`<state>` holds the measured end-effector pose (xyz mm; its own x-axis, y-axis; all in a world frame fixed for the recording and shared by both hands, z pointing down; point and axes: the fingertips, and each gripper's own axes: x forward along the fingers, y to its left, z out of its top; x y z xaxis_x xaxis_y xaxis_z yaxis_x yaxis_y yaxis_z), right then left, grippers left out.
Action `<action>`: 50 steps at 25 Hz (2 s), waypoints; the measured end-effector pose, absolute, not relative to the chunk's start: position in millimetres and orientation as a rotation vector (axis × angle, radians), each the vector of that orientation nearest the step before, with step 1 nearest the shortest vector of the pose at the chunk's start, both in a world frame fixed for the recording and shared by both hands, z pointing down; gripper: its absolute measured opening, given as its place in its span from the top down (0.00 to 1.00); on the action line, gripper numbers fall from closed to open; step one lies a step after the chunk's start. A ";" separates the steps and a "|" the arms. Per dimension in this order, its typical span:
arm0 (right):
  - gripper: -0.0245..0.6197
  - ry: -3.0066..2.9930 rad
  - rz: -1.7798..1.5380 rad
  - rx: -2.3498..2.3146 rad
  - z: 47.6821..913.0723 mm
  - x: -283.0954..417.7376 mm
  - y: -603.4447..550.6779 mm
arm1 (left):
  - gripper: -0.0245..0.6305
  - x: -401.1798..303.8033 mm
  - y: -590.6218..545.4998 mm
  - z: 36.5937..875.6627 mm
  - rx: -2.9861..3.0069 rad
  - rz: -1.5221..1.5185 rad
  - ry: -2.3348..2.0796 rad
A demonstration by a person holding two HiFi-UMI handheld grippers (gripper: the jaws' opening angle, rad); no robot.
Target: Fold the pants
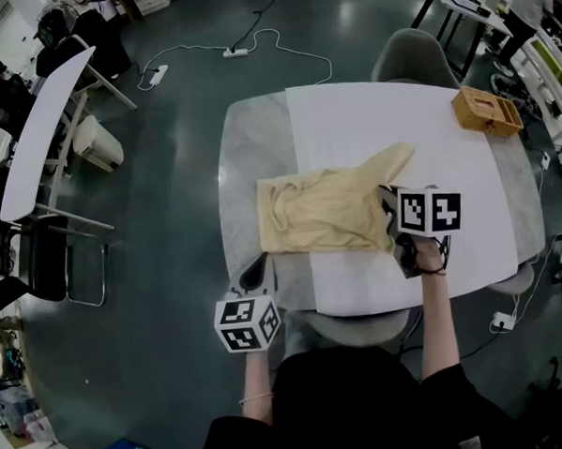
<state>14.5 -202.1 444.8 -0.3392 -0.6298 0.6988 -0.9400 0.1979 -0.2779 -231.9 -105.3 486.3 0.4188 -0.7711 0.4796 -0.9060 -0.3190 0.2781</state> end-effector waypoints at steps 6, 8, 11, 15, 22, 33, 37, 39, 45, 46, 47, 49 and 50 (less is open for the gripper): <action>0.92 -2.059 0.934 1.445 436.4 -19.5 -204.2 | 0.95 -249.7 -104.3 489.8 2.182 0.348 -1.388; 0.92 -2.063 0.929 1.439 434.8 -30.4 -205.7 | 0.95 -255.5 -105.7 490.8 2.185 0.345 -1.381; 0.92 -2.071 0.923 1.432 432.7 -46.3 -207.5 | 0.95 -263.7 -108.0 491.1 2.191 0.341 -1.372; 0.92 -2.075 0.908 1.422 431.5 -65.9 -210.2 | 0.95 -273.4 -111.2 491.5 2.201 0.334 -1.359; 0.92 -2.085 0.895 1.390 435.7 -98.7 -218.0 | 0.95 -288.7 -114.3 498.4 2.194 0.332 -1.345; 0.92 -2.055 0.862 1.309 464.6 -149.9 -231.2 | 0.95 -311.4 -109.5 513.8 2.151 0.331 -1.348; 0.92 -2.026 0.842 1.297 475.4 -162.9 -234.0 | 0.95 -316.0 -108.0 517.0 2.142 0.332 -1.346; 0.92 -2.015 0.824 1.287 478.9 -171.7 -235.6 | 0.95 -319.0 -107.4 518.0 2.137 0.332 -1.345; 0.92 -1.929 0.748 1.260 501.4 -194.1 -237.0 | 0.95 -323.8 -102.6 526.6 2.120 0.337 -1.334; 0.92 -1.913 0.732 1.252 506.4 -197.7 -237.0 | 0.95 -324.2 -101.4 528.5 2.115 0.340 -1.332; 0.92 -1.900 0.720 1.245 511.6 -201.3 -237.1 | 0.95 -324.8 -100.3 530.4 2.111 0.342 -1.330; 0.92 -1.876 0.703 1.236 521.7 -207.5 -237.1 | 0.95 -326.4 -98.2 533.7 2.104 0.345 -1.327; 0.92 -1.864 0.697 1.234 526.1 -209.6 -237.0 | 0.95 -327.2 -97.2 534.7 2.101 0.346 -1.325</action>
